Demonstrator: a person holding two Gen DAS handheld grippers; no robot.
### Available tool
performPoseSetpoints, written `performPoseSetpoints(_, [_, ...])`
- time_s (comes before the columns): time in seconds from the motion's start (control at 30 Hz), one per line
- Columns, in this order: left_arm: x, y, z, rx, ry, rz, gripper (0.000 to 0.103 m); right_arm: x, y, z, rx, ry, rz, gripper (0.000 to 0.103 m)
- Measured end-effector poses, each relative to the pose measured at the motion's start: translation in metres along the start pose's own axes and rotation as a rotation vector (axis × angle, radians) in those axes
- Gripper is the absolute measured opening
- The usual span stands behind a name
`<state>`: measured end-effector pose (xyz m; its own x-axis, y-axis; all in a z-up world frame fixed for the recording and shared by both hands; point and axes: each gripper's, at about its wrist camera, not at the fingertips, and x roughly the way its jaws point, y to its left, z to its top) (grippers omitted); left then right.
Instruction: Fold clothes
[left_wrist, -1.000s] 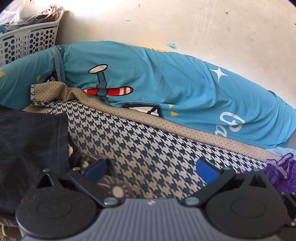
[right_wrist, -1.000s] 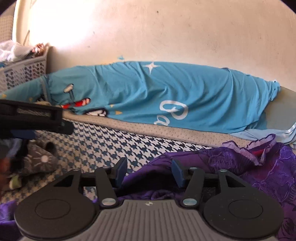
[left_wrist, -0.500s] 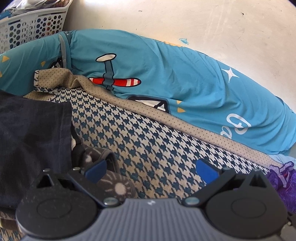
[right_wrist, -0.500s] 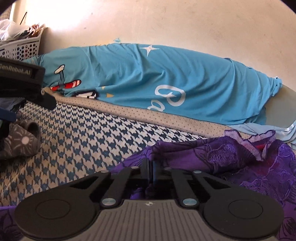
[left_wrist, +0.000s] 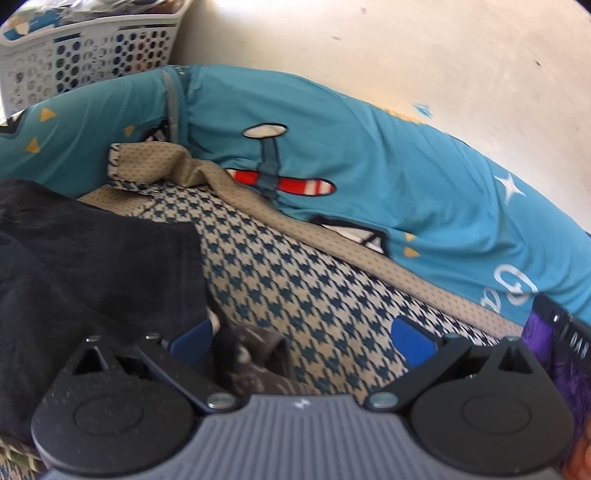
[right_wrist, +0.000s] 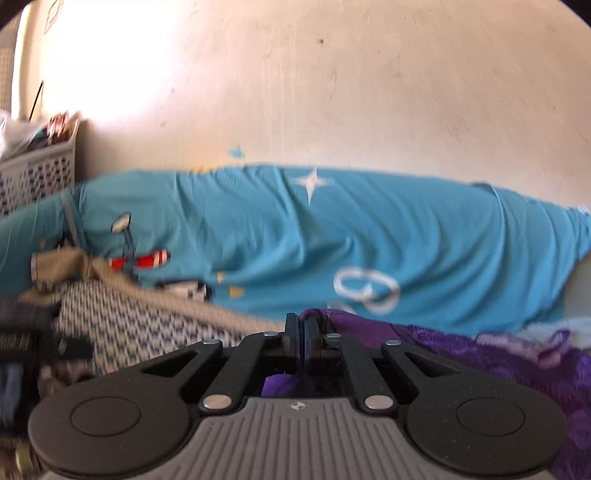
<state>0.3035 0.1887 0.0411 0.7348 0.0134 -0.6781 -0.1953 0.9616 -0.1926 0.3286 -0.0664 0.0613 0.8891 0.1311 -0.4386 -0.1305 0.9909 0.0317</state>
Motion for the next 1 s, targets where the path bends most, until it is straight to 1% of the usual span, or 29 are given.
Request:
performPoseSetpoints(0.07, [0.0, 0.006, 0.003, -0.015, 0.002, 0.002, 0.103, 0.009, 0.002, 0.009, 0.03, -0.016, -0.003, 0.004])
performPoseSetpoints(0.17, [-0.001, 0.01, 0.007, -0.024, 0.01, -0.004, 0.103, 0.026, 0.004, 0.011, 0.062, -0.022, -0.03, 0.004])
performPoseSetpoints(0.2, [-0.001, 0.011, 0.008, -0.027, 0.011, -0.007, 0.103, 0.032, 0.004, 0.008, 0.067, -0.012, -0.044, 0.004])
performPoseSetpoints(0.33, [-0.003, 0.017, 0.012, -0.038, 0.01, -0.013, 0.103, 0.052, 0.005, -0.014, 0.055, 0.088, -0.101, 0.007])
performPoseSetpoints(0.43, [-0.005, 0.02, 0.015, -0.044, 0.008, -0.013, 0.103, 0.041, 0.008, -0.023, 0.052, 0.08, -0.101, 0.024])
performPoseSetpoints(0.47, [-0.006, 0.022, 0.017, -0.045, 0.005, -0.013, 0.103, 0.035, 0.01, -0.025, 0.044, 0.073, -0.094, 0.027])
performPoseSetpoints(0.57, [-0.01, 0.029, 0.02, -0.042, -0.009, -0.008, 0.103, 0.011, 0.021, -0.029, 0.001, 0.06, -0.042, 0.027])
performPoseSetpoints(0.73, [-0.017, 0.04, 0.024, -0.034, -0.028, 0.004, 0.103, -0.035, 0.049, -0.039, -0.063, 0.063, 0.1, 0.027])
performPoseSetpoints(0.87, [-0.024, 0.048, 0.025, -0.013, -0.04, 0.022, 0.103, -0.067, 0.077, -0.052, -0.1, 0.08, 0.227, 0.027])
performPoseSetpoints(1.0, [-0.03, 0.052, 0.022, 0.017, -0.039, 0.028, 0.103, -0.092, 0.104, -0.067, -0.131, 0.12, 0.345, 0.027])
